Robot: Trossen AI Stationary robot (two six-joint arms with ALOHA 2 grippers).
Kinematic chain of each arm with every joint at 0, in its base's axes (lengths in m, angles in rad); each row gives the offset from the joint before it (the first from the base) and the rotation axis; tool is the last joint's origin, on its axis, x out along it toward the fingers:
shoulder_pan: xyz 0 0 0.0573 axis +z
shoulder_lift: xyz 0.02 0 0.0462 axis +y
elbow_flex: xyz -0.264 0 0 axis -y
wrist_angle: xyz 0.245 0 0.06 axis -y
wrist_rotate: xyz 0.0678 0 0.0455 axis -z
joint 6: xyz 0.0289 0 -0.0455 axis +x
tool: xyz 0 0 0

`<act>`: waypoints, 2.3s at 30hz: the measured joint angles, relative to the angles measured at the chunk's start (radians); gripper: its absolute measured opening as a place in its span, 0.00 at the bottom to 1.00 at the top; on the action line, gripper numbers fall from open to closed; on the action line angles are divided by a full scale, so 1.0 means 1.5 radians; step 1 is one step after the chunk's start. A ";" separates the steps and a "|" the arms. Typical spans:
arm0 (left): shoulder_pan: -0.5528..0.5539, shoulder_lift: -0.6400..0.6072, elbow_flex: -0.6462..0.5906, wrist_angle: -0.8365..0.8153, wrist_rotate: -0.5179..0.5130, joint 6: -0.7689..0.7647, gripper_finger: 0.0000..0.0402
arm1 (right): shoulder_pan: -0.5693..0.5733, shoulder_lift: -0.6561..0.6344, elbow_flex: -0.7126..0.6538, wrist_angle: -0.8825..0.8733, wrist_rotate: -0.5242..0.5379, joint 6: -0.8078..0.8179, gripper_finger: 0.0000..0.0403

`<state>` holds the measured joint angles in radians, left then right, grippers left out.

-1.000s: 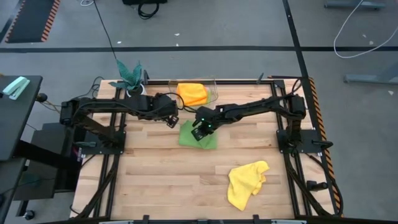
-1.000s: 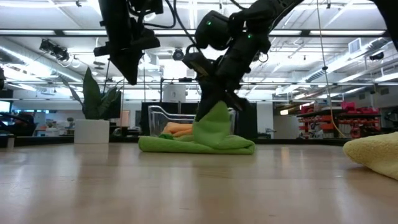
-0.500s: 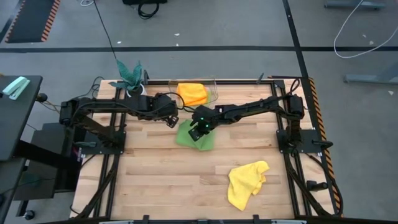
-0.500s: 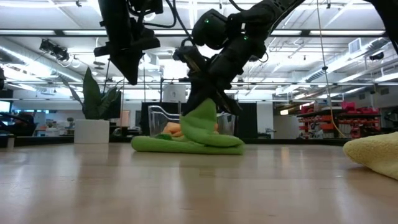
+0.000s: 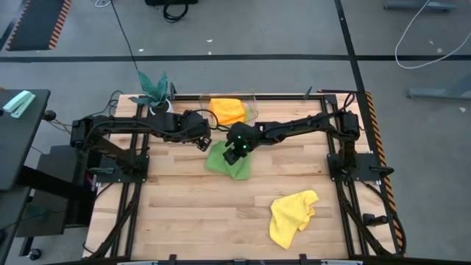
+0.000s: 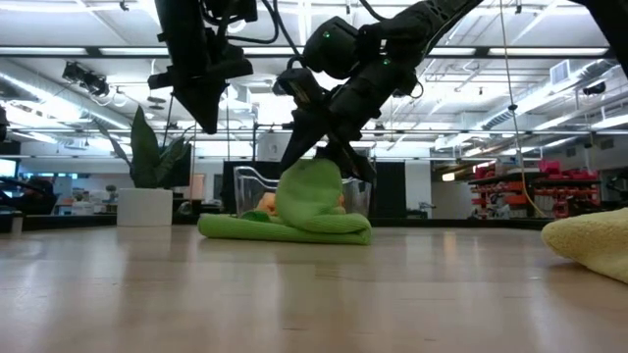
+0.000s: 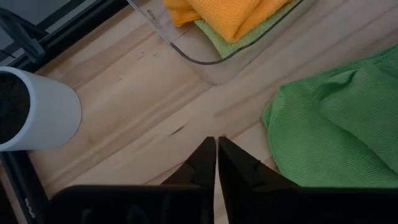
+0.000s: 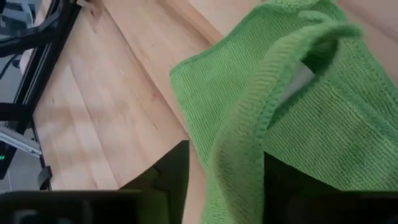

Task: Fold microfiber towels
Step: Fold the green microfiber cloth

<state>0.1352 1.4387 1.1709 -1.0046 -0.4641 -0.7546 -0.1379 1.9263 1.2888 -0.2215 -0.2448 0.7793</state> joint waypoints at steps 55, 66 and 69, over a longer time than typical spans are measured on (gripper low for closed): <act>-0.093 0.126 0.000 -0.017 0.114 -0.118 0.08 | 0.027 -0.010 -0.005 -0.183 0.118 -0.080 0.02; -0.108 0.153 0.001 0.084 0.131 -0.119 0.03 | 0.019 -0.020 -0.124 -0.164 0.128 -0.022 0.02; -0.108 0.155 0.000 0.079 0.130 -0.122 0.03 | 0.037 -0.030 -0.145 -0.173 0.134 -0.012 0.01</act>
<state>-0.0269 1.6714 1.1706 -0.8866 -0.2687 -0.9374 -0.0828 1.8807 1.0712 -0.4805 -0.0445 0.7607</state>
